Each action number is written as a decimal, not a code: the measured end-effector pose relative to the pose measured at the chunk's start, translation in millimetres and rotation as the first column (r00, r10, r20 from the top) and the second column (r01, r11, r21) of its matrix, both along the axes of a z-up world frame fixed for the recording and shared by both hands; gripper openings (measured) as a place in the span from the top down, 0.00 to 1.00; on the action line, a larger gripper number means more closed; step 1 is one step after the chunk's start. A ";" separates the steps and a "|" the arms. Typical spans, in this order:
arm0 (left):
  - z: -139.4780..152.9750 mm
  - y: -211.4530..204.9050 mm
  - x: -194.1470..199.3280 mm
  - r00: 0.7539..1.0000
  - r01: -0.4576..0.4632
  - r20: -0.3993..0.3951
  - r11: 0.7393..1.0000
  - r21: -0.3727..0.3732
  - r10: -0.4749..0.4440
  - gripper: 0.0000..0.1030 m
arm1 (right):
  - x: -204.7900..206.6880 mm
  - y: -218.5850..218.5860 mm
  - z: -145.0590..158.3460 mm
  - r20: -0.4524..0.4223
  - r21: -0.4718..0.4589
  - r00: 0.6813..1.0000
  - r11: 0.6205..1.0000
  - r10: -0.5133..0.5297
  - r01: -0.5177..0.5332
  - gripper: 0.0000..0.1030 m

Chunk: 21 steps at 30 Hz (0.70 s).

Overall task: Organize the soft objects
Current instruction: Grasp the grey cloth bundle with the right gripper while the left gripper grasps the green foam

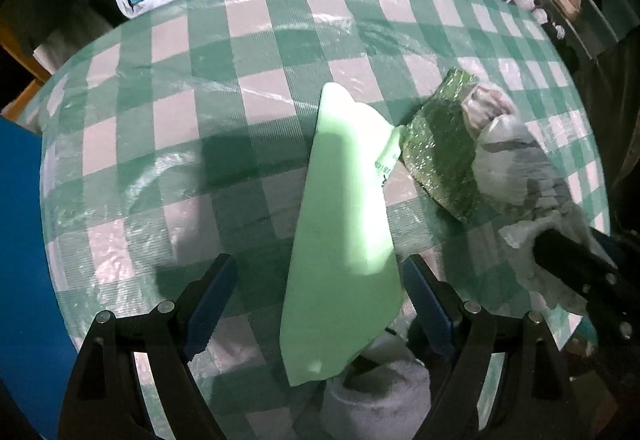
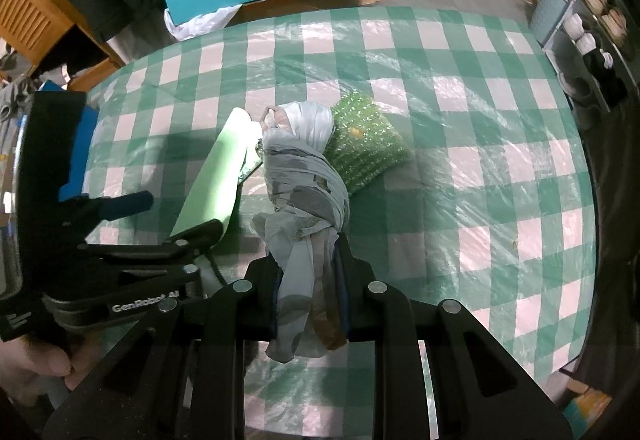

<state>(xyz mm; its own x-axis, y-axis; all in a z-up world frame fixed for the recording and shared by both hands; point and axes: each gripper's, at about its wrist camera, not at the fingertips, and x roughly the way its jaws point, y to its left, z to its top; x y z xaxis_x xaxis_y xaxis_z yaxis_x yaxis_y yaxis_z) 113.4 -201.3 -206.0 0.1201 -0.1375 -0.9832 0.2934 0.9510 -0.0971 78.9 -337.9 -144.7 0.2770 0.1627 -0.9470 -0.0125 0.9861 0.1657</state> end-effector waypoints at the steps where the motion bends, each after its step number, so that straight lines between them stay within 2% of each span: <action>1: -3.2 -1.0 0.5 1.000 0.004 -0.004 1.000 0.012 -0.004 0.16 | 0.2 -0.2 -0.4 -0.001 0.000 1.000 1.000 0.000 0.000 0.80; 7: -5.3 -1.7 0.6 1.000 0.010 0.021 1.000 0.018 -0.011 0.18 | 1.0 -1.9 -1.3 -0.001 0.001 1.000 1.000 -0.004 0.004 0.80; 9: -5.1 1.0 -2.6 0.999 0.009 0.045 0.999 0.039 -0.011 0.27 | 1.3 -1.3 -1.8 -0.001 0.001 1.000 1.000 -0.005 0.005 0.80; 13: -3.5 -2.0 -6.8 0.995 0.031 0.093 0.993 0.114 -0.042 0.51 | 1.5 -1.2 -1.8 -0.001 0.002 1.000 1.000 -0.005 0.005 0.80; 15: -1.9 -1.0 -7.5 0.994 0.034 0.101 0.994 0.106 -0.044 0.62 | 1.7 -0.7 -2.0 0.000 0.002 1.000 1.000 -0.004 0.004 0.80; 17: 0.4 -0.1 -8.1 0.994 0.035 0.099 0.994 0.099 -0.045 0.82 | 1.7 -0.4 -1.5 0.000 0.003 1.000 1.000 -0.004 0.004 0.80; 20: 0.9 3.4 -8.2 0.996 0.029 0.086 0.996 0.080 -0.036 0.94 | 1.7 0.0 -1.3 0.001 0.001 1.000 1.000 -0.003 0.003 0.80; 21: 0.7 3.3 -9.6 0.996 0.022 0.085 0.997 0.074 -0.029 0.95 | 1.9 0.6 -1.0 0.002 0.000 1.000 1.000 -0.002 0.002 0.80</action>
<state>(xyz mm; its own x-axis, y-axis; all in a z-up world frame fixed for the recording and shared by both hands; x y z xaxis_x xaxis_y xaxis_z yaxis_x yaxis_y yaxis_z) 103.7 -198.0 -205.3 0.2017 -0.0696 -0.9770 0.3218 0.9468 -0.0010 80.8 -337.3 -145.6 0.2789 0.1623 -0.9465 -0.0107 0.9861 0.1660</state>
